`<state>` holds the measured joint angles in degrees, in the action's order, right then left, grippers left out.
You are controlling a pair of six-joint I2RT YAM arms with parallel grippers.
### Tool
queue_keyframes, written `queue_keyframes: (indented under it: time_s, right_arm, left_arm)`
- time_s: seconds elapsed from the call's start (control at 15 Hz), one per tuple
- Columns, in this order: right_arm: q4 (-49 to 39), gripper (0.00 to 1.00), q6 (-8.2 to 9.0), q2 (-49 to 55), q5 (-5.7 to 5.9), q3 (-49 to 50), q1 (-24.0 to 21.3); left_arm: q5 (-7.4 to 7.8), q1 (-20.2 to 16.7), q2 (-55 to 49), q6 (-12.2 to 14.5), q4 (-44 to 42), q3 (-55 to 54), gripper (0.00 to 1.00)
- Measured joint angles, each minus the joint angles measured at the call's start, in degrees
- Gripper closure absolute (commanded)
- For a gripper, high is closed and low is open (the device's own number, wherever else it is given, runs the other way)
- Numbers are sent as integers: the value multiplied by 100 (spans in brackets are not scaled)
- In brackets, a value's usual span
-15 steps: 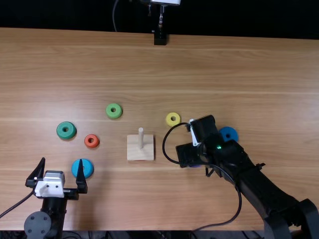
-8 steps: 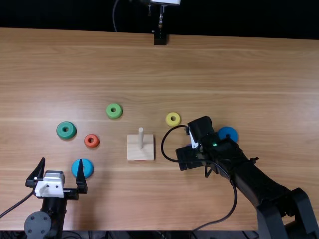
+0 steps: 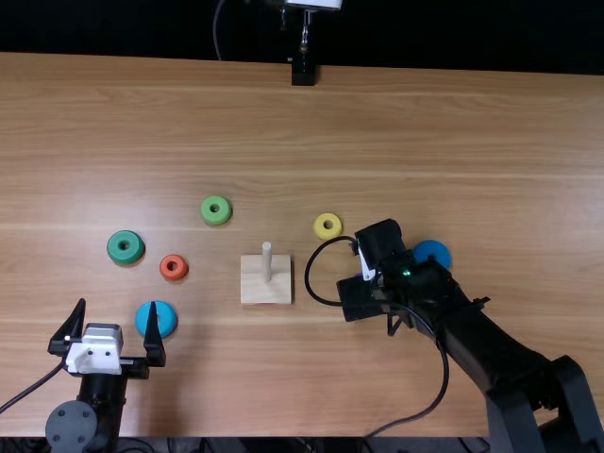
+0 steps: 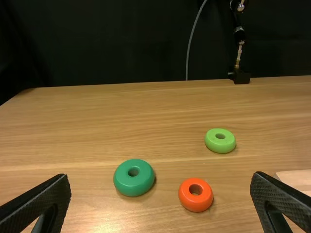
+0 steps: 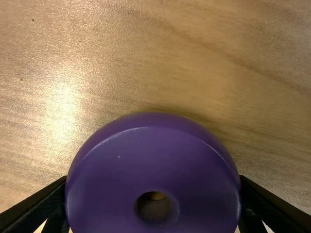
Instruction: Build the Hanoi tower: stack the rings onto the peg from bottom to top in this color order: purple, dark blue, light blue, dark green, light green, yellow, orange.
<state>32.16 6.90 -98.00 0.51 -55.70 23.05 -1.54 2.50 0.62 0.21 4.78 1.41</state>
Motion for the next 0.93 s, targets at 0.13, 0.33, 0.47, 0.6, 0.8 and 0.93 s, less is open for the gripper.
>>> queue_keyframes:
  time_s: [0.13, 0.33, 0.47, 0.6, 0.8, 0.93]
  right_arm:
    - [734, 100, 210, 0, -11, -509, 70]
    - [2243, 100, 501, 0, -11, -1580, 365]
    - [2667, 100, 562, 0, -37, -2203, 625]
    - [2782, 100, 586, 2, -52, -2968, 844]
    - [3220, 100, 590, 0, -55, -3956, 1128]
    - [3329, 100, 592, 0, -55, -4393, 1292]
  left_arm:
    - [0, 0, 0, 0, -2, 0, 0]
    - [2, 0, 0, 2, -2, 0, 0]
    - [2, 0, 0, 2, -2, 0, 0]
    - [0, 2, 0, 0, -2, 0, 0]
    - [-2, 0, 0, 0, -4, 0, 0]
    - [0, 0, 2, 4, -2, 0, 0]
